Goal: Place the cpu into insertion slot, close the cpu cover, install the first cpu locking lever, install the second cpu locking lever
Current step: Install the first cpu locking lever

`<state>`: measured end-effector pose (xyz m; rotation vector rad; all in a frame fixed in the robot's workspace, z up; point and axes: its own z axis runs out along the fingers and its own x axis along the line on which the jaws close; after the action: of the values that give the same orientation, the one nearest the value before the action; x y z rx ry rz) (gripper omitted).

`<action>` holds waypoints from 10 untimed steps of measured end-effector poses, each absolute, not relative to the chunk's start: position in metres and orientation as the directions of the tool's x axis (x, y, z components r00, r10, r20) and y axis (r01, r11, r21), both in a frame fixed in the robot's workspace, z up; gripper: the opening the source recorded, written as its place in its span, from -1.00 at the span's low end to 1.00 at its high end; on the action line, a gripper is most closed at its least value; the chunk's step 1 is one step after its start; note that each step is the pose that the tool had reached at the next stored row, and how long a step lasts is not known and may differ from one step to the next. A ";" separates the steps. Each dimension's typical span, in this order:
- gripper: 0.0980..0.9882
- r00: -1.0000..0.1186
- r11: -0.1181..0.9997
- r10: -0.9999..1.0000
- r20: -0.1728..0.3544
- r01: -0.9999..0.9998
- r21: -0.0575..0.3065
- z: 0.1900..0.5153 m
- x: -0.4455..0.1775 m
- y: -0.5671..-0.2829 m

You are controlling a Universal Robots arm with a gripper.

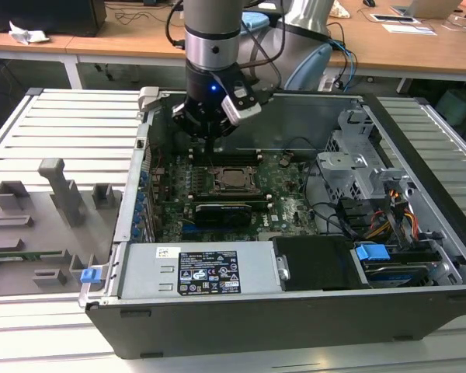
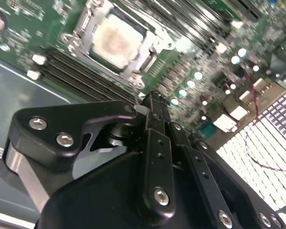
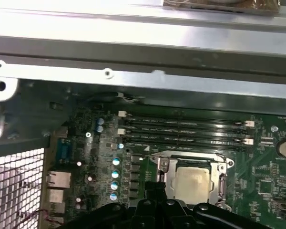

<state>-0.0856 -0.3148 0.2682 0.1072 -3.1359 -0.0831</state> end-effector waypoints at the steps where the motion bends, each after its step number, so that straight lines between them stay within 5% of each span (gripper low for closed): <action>1: -0.98 -0.998 0.996 -0.068 0.000 -0.068 0.053 0.268 -0.090 -0.315; 10: -0.98 -0.998 0.996 -0.068 -0.004 -0.069 0.053 0.268 -0.102 -0.315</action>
<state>-0.1024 -0.3148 0.2678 0.1078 -3.1405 -0.0834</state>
